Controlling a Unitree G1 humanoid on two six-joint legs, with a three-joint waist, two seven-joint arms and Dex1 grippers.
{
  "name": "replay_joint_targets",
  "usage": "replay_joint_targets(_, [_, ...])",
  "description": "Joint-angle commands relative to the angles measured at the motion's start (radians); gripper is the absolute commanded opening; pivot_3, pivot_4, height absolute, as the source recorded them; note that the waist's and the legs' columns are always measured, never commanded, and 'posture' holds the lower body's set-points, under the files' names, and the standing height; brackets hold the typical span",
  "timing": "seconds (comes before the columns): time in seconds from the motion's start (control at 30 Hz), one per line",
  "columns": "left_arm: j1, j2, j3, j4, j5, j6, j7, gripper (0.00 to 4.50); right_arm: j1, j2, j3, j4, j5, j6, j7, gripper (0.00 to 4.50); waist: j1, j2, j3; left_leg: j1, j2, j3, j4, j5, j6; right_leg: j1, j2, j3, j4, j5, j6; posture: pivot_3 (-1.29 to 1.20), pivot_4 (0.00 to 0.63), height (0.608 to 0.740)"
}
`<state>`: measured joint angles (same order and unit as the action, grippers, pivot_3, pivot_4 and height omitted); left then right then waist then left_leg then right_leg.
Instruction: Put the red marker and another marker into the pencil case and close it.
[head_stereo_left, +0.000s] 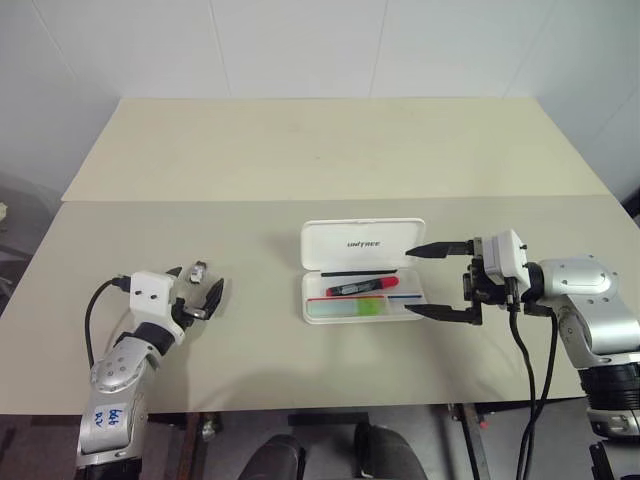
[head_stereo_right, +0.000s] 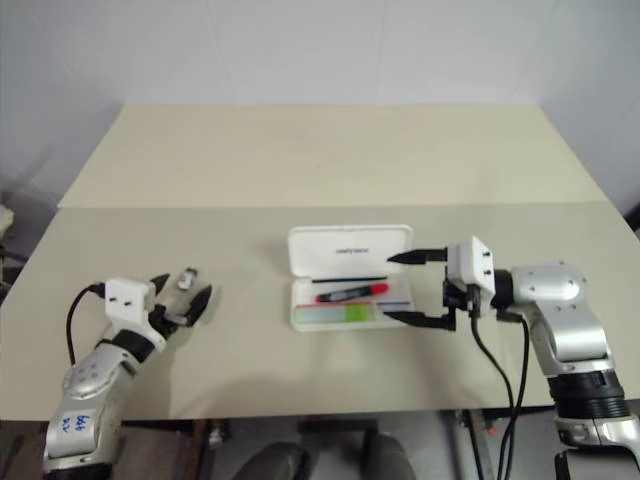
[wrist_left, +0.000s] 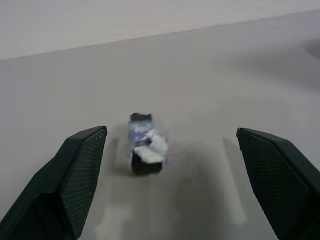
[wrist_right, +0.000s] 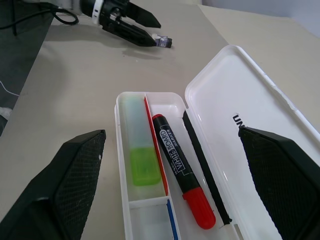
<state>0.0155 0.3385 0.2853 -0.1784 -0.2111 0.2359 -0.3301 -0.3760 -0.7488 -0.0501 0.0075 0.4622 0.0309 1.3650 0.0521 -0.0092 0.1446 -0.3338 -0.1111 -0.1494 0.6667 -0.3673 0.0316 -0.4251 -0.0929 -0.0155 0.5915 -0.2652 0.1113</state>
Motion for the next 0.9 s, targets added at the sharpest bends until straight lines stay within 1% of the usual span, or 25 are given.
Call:
replay_joint_targets(0.03, [-0.033, 0.026, -0.006, 0.03, 0.019, -0.041, -0.003, 4.45, 0.005, -0.022, -0.051, -0.058, 0.055, 0.014, 0.012, 4.5, -0.001, 0.0, 0.0, 0.0, 0.0, 0.0, 0.0, 0.0, 0.0, 0.0, 0.0, 0.0, 0.0, 0.0, 0.0, 0.0, 0.15, 0.74])
replay_joint_targets(0.1, [-0.053, 0.032, -0.008, 0.057, 0.023, -0.049, 0.001, 4.45, 0.009, -0.026, -0.055, -0.084, 0.067, 0.022, 0.01, 4.5, -0.001, 0.0, 0.0, 0.0, 0.0, 0.0, 0.0, 0.0, 0.0, 0.0, 0.0, 0.0, 0.0, 0.0, 0.0, 0.0, 0.15, 0.74])
replay_joint_targets(0.27, [-0.09, 0.035, -0.02, 0.119, 0.043, -0.061, 0.019, 4.45, 0.008, -0.005, -0.065, -0.201, 0.15, 0.086, -0.022, 4.5, 0.001, 0.0, 0.0, 0.0, 0.0, 0.0, 0.0, 0.0, 0.0, 0.0, 0.0, 0.0, 0.0, 0.0, 0.0, 0.0, 0.15, 0.74])
replay_joint_targets(0.43, [-0.119, 0.022, -0.039, 0.173, 0.045, -0.073, 0.019, 4.45, 0.028, -0.013, -0.063, -0.236, 0.157, 0.096, -0.021, 4.5, 0.004, -0.001, 0.0, 0.0, 0.0, -0.001, 0.0, 0.0, 0.0, 0.0, 0.0, 0.0, 0.001, 0.0, 0.0, 0.0, 0.15, 0.74])
replay_joint_targets(0.53, [-0.138, 0.009, -0.048, 0.199, 0.041, -0.094, 0.013, 3.8, 0.03, -0.019, -0.069, -0.227, 0.15, 0.097, -0.022, 4.5, 0.004, -0.001, -0.001, 0.0, -0.001, 0.0, 0.0, 0.0, 0.0, 0.0, -0.001, 0.0, 0.001, 0.0, 0.0, 0.0, 0.15, 0.74])
replay_joint_targets(0.57, [-0.144, 0.006, -0.05, 0.206, 0.042, -0.096, 0.015, 3.51, 0.03, -0.021, -0.071, -0.225, 0.149, 0.097, -0.022, 4.5, 0.004, -0.001, -0.001, 0.0, -0.001, 0.0, 0.001, 0.0, 0.0, 0.0, -0.001, 0.0, 0.001, 0.0, 0.0, 0.0, 0.15, 0.74])
replay_joint_targets(0.63, [-0.152, 0.002, -0.053, 0.213, 0.041, -0.097, 0.014, 2.85, 0.03, -0.023, -0.074, -0.22, 0.147, 0.097, -0.022, 4.5, 0.005, -0.001, -0.001, 0.0, 0.0, 0.0, 0.001, 0.0, 0.0, 0.0, -0.001, 0.0, 0.001, 0.0, 0.0, 0.0, 0.15, 0.74])
replay_joint_targets(0.83, [-0.156, -0.015, -0.045, 0.198, 0.025, -0.088, 0.019, 0.69, 0.03, -0.035, -0.088, -0.204, 0.145, 0.094, -0.018, 4.5, 0.005, -0.001, -0.001, 0.0, -0.001, 0.0, 0.001, 0.0, 0.0, 0.0, -0.001, 0.0, 0.001, 0.0, 0.0, 0.0, 0.15, 0.74])
replay_joint_targets(0.87, [-0.155, -0.016, -0.043, 0.188, 0.017, -0.089, 0.013, 0.43, 0.032, -0.036, -0.09, -0.2, 0.144, 0.093, -0.017, 4.5, 0.005, -0.001, -0.001, 0.0, -0.001, -0.001, 0.001, 0.0, 0.0, 0.0, -0.001, 0.0, 0.001, 0.0, 0.0, 0.0, 0.15, 0.74])
replay_joint_targets(0.9, [-0.155, -0.018, -0.041, 0.178, 0.009, -0.094, 0.008, 0.39, 0.033, -0.038, -0.092, -0.195, 0.143, 0.091, -0.018, 4.5, 0.005, -0.001, -0.001, 0.0, -0.001, -0.001, 0.001, 0.0, 0.0, 0.0, -0.001, 0.0, 0.001, 0.0, 0.0, 0.0, 0.15, 0.74])
